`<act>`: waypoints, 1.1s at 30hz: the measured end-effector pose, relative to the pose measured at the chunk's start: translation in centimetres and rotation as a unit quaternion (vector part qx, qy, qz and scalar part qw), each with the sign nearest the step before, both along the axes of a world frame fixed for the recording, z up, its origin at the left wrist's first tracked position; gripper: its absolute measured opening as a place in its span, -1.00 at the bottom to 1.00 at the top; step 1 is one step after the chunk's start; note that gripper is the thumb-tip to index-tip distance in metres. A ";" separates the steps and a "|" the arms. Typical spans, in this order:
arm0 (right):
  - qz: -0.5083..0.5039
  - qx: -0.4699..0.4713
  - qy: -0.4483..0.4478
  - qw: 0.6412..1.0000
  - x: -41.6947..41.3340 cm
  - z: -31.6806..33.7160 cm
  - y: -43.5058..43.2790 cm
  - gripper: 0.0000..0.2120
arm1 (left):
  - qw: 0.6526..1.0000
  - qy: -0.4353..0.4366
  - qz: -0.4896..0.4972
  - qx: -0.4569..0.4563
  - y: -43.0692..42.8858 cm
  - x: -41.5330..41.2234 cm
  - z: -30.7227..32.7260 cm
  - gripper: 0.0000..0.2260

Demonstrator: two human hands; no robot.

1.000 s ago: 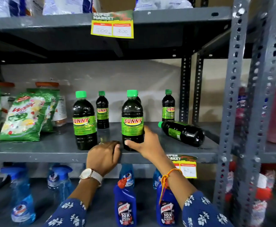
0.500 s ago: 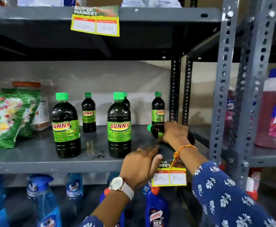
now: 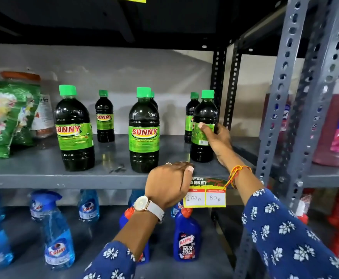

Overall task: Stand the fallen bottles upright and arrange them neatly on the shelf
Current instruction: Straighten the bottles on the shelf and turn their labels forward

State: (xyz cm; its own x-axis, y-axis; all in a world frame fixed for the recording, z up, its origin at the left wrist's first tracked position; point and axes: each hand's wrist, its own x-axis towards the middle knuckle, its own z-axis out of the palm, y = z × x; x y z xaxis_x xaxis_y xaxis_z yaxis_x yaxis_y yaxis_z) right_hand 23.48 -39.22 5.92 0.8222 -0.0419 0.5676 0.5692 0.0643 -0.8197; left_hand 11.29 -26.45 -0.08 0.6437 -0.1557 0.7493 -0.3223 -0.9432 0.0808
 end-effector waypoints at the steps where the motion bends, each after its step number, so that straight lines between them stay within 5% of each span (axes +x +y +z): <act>1: 0.011 -0.020 0.012 1.000 0.2 -0.2 -0.2 -0.88 | 1.000 0.001 -0.008 -0.003 0.1 -0.1 0.0 -0.55; 7: -0.035 -0.183 0.051 0.981 0.0 -1.2 -0.4 -0.18 | 1.000 0.016 -0.021 0.004 0.5 0.0 -0.1 -0.56; 13: 0.009 -0.143 0.084 0.986 0.6 -1.5 -1.0 -0.66 | 0.999 0.027 -0.022 0.002 0.6 0.0 -0.1 -0.54; 18: -0.020 -0.140 0.080 0.987 0.6 -1.5 -1.0 -0.36 | 0.999 0.030 -0.023 -0.002 0.6 0.1 -0.1 -0.53; 21: -0.009 -0.125 0.087 0.988 0.5 -1.8 -1.2 -0.48 | 0.999 0.029 -0.027 -0.005 0.7 0.1 -0.2 -0.53; 29: -0.020 -0.136 0.069 0.988 0.2 -1.9 -1.0 -0.29 | 1.000 0.021 -0.022 -0.002 0.7 0.0 -0.1 -0.54; 33: -0.008 -0.142 0.060 0.988 0.3 -2.1 -1.3 -0.41 | 1.000 0.012 -0.015 -0.002 0.7 0.1 -0.1 -0.55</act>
